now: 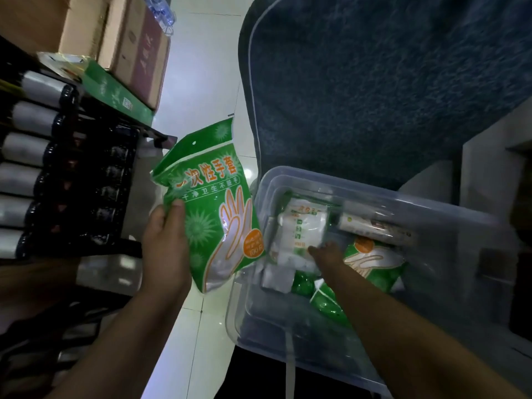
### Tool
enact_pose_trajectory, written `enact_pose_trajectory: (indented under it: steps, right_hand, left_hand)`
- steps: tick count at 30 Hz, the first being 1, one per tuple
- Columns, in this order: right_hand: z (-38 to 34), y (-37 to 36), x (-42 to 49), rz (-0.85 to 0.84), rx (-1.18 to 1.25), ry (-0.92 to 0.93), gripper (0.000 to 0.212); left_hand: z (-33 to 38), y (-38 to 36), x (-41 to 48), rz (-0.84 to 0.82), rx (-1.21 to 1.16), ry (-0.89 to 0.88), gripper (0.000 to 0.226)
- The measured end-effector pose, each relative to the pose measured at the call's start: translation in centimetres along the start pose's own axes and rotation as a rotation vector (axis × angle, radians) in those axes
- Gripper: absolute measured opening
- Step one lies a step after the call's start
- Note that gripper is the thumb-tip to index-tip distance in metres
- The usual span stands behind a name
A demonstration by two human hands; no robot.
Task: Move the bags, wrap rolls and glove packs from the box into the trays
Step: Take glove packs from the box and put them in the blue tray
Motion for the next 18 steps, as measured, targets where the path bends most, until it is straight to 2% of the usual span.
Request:
enact_pose_trajectory:
  steps: [2, 5, 8, 13, 15, 18]
  right_hand:
    - [-0.3, -0.3, -0.1, 0.019, 0.053, -0.024, 0.045]
    - [-1.3, -0.1, -2.6, 0.017, 0.096, 0.008, 0.038]
    - [-2.6, 0.3, -6.7, 0.064, 0.147, 0.143, 0.028]
    - [-4.9, 2.9, -16.2, 0.195, 0.078, 0.394, 0.014]
    - [-5.7, 4.4, -20.0, 0.280, 0.070, 0.445, 0.021]
    - [-7.4, 6.2, -25.4, 0.459, -0.028, 0.644, 0.024]
  left_hand:
    - [0.0, 0.1, 0.3, -0.015, 0.003, 0.019, 0.020]
    - [0.7, -0.1, 0.4, -0.051, 0.014, 0.021, 0.021]
    - [1.8, -0.3, -0.1, -0.078, 0.056, 0.002, 0.019]
    - [3.9, -1.3, -2.3, -0.184, 0.129, 0.013, 0.019]
    - [4.7, -2.3, -3.8, -0.239, 0.159, 0.002, 0.021]
    - [6.1, -4.3, -6.5, -0.346, 0.177, 0.013, 0.021]
Point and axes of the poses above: each hand's wrist, its own x-axis towards the middle knuckle, its own y-axis out of the back of the hand, z = x × y, the point moved 5 cm from there along x, towards the middle knuckle, and after that the axes turned 5 degrees about -z, right-handed, at the moved point
